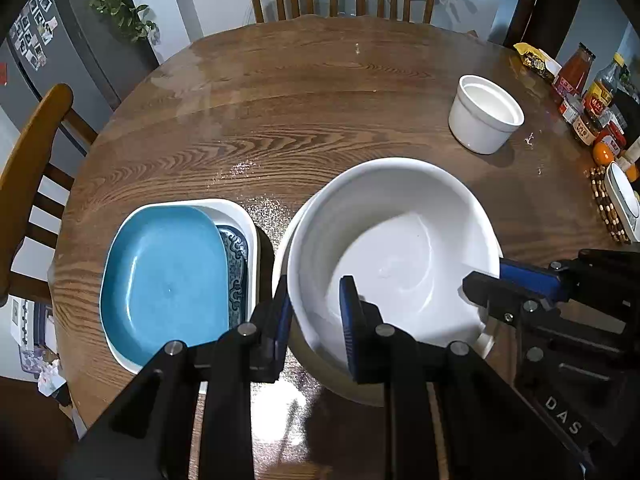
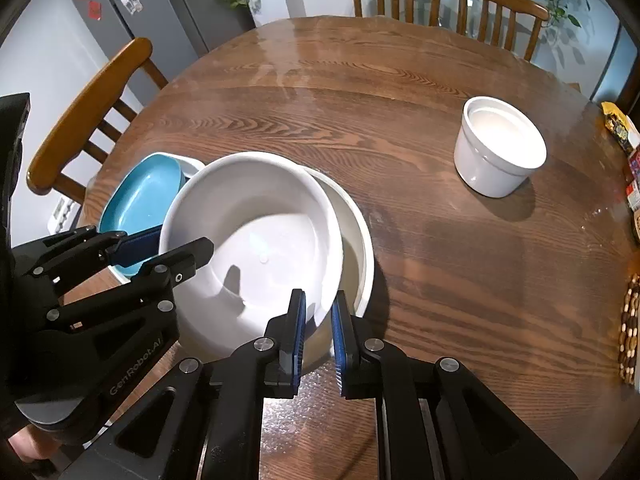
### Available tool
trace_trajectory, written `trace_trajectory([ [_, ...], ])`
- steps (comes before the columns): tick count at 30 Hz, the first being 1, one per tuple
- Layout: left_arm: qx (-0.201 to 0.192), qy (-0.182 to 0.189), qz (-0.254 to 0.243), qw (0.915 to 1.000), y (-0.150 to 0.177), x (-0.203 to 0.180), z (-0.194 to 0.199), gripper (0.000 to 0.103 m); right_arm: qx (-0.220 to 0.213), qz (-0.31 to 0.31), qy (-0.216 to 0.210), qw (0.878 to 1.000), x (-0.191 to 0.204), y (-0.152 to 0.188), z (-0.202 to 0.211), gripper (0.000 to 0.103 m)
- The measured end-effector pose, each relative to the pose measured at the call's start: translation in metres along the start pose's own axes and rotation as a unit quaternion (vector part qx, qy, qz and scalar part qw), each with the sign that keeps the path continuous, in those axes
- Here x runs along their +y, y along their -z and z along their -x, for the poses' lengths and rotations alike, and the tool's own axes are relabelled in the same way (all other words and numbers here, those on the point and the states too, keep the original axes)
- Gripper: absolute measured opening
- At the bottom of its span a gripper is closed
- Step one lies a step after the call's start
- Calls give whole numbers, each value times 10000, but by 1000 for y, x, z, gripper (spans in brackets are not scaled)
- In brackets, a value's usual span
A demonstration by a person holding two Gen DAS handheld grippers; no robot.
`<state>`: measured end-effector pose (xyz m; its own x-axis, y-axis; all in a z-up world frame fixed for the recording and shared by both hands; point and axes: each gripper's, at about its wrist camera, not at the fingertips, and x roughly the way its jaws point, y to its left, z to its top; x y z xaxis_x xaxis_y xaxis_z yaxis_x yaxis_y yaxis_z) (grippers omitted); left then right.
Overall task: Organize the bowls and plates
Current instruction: 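Lower the smaller bowl into the large white bowl and open the right gripper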
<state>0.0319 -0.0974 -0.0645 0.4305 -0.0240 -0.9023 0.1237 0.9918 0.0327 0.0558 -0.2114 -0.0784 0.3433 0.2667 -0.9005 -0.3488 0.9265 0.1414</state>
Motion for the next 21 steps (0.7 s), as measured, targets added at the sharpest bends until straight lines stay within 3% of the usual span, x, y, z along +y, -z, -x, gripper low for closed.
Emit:
trace_trajectory([
  [10,-48,-77,-56,9999,-2,-2,1,24,-39,-63,-48,10000,-2,0,2,13],
  [12,-44,-54,-48,10000,-3,-2,2,28,-74,-68,-55,9999,-3,0,4,13],
  [16,-100,-83,-75,9999,-3,-4,5,48,-102,-74,-65,9999,-2,0,7,13],
  [21,-190,-78,-14,9998,-6,-1,11,52,-152,-120,-66,9998,-5,-1,11,13],
])
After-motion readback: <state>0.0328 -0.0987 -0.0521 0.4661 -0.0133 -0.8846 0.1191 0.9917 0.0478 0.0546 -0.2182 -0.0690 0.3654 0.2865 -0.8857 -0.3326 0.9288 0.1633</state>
